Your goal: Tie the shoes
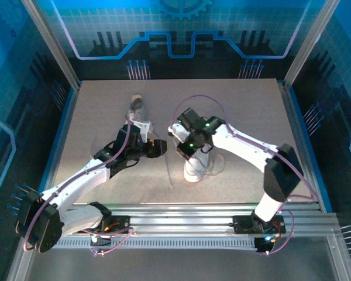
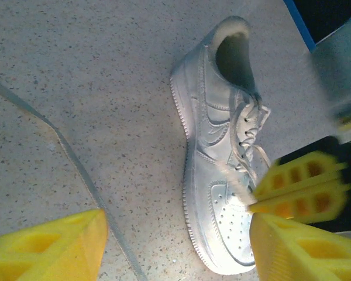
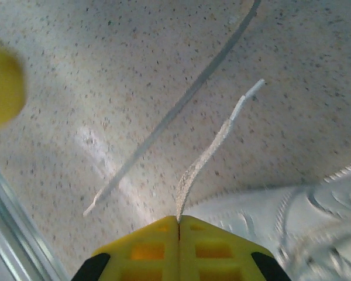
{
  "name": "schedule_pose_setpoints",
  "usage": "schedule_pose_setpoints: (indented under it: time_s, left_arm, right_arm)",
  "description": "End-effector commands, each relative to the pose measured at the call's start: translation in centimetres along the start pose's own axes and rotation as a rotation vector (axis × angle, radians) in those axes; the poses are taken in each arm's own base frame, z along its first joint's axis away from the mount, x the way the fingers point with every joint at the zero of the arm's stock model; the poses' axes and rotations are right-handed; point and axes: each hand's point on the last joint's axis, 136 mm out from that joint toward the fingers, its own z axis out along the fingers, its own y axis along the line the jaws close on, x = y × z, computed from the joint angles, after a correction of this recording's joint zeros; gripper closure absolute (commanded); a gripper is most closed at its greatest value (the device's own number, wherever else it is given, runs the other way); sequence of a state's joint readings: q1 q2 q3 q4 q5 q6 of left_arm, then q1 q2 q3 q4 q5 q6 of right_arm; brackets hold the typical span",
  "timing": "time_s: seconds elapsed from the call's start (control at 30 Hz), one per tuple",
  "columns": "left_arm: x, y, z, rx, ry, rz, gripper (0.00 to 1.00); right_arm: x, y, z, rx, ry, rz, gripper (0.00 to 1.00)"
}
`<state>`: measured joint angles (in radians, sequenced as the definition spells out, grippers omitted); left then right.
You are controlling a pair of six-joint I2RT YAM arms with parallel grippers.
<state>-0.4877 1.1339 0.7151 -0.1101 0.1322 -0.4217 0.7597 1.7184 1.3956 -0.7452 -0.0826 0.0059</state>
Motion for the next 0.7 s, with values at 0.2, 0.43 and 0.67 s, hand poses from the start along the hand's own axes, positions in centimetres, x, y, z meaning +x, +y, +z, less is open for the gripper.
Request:
schedule_pose_setpoints:
  time_s: [0.2, 0.43, 0.67]
  left_arm:
    - [2.6, 5.1, 1.0, -0.152, 0.143, -0.223, 0.35]
    - [4.5, 7.0, 0.3, -0.321, 0.238, -0.317, 0.48]
    - [6.7, 4.1, 2.5, -0.485, 0.322, -0.384, 0.63]
  right_arm:
    - [-2.4, 0.4, 3.8, 0.031, -0.003, 0.174, 0.71]
    - [-4.0, -0.3, -0.1, 0.049, -0.137, 0.197, 0.59]
    - [-1.9, -3.2, -3.3, 0.077, -0.208, 0.307, 0.62]
